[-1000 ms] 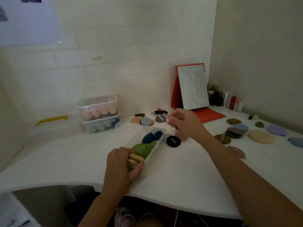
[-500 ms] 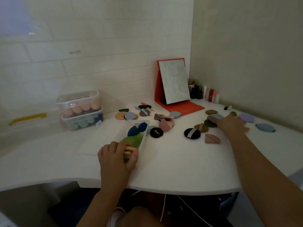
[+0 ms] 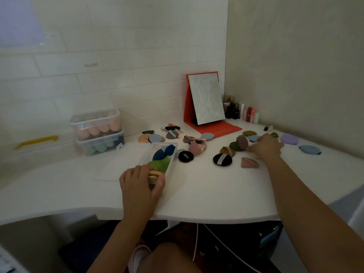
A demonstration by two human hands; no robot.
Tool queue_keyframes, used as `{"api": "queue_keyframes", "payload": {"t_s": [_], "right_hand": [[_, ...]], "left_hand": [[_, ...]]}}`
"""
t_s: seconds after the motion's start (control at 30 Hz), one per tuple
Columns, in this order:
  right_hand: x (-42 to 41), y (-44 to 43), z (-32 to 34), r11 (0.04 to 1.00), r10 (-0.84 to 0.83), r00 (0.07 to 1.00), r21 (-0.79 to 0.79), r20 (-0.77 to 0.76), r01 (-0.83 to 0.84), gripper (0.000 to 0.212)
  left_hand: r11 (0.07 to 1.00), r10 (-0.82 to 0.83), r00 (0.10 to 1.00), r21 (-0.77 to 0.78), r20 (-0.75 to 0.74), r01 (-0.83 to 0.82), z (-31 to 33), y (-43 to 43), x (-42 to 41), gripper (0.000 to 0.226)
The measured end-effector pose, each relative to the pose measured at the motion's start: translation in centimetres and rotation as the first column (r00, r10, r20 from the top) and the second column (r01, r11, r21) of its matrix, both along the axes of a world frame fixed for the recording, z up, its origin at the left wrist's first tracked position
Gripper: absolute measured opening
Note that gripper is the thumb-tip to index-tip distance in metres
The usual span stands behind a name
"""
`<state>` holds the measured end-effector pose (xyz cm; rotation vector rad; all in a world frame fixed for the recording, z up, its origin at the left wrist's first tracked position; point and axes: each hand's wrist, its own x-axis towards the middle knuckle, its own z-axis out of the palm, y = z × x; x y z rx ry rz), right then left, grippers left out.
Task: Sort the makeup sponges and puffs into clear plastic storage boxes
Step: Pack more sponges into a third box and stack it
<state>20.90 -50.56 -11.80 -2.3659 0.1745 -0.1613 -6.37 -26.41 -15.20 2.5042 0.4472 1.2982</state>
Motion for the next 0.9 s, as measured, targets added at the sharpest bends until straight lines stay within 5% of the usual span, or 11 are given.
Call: {"api": "queue_keyframes", "payload": {"t_s": [0.17,0.43,0.57,0.67,0.77,0.9], "right_hand": [[-2.5,0.2,1.9,0.854,-0.092,0.958,0.516,0.270,-0.063,0.035],[-10.5,6.0,6.1,0.672,0.344,0.870,0.555,0.353,-0.491,0.013],[-14.4,8.7,7.5,0.426,0.679,0.699,0.655,0.224,-0.624,0.014],[-16.0,9.4,8.3,0.154,0.890,0.436,0.815,0.131,-0.558,0.020],[-16.7,10.1,7.9,0.163,0.948,0.315,0.799,0.034,-0.579,0.030],[-17.0,11.6,7.0,0.299,0.918,0.394,0.576,0.045,-0.761,0.031]], "left_hand": [[1.000,0.004,1.000,-0.008,-0.007,-0.004,0.0,0.0,0.0,0.043],[1.000,0.000,1.000,-0.024,0.003,0.000,-0.1,-0.1,0.0,0.043],[1.000,0.011,1.000,-0.026,0.021,-0.010,-0.1,-0.1,0.0,0.041],[0.999,0.014,1.000,-0.035,0.024,-0.013,-0.1,-0.1,-0.1,0.041],[0.999,0.016,0.999,-0.029,0.031,-0.015,-0.2,-0.1,-0.1,0.040],[0.999,0.029,0.999,-0.025,0.031,-0.028,-0.3,0.0,0.1,0.041]]}}
